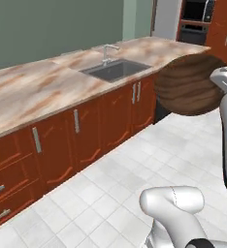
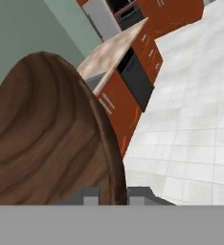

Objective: Pick up the bowls from the cabinet and place each bowl in front of a stool on the dining counter.

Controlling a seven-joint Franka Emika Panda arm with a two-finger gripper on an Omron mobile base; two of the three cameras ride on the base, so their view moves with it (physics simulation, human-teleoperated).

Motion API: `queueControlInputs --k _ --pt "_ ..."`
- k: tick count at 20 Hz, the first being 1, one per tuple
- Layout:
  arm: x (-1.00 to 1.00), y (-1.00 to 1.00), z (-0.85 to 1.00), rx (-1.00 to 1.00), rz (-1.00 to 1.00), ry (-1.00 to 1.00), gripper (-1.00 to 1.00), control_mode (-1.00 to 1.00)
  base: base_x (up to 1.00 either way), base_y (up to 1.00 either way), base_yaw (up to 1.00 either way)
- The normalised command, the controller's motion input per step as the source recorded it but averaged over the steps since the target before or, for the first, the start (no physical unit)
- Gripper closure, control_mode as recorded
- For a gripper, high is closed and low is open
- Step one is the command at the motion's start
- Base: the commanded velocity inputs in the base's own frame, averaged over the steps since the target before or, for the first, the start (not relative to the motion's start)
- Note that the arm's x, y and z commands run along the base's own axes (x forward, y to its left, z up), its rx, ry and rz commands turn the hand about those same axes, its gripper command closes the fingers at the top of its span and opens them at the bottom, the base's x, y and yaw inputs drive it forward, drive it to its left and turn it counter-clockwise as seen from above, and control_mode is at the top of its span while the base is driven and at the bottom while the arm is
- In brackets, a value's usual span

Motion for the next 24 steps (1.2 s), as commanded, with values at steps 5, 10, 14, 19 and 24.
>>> queueControlInputs --k 5,10,14,19,24 --pt "0.00 0.00 0.00 0.00 0.00 0.00 1.00 1.00 0.00 -0.08 0.62" --pt "0.00 0.00 0.00 0.00 0.00 0.00 1.00 1.00 0.00 -0.98 0.32" --pt "0.00 0.00 0.00 0.00 0.00 0.00 1.00 1.00 0.01 -1.00 0.21" --pt "0.00 0.00 0.00 0.00 0.00 0.00 1.00 1.00 0.04 -1.00 0.12" --pt "0.00 0.00 0.00 0.00 0.00 0.00 1.00 1.00 0.22 -1.00 0.02"
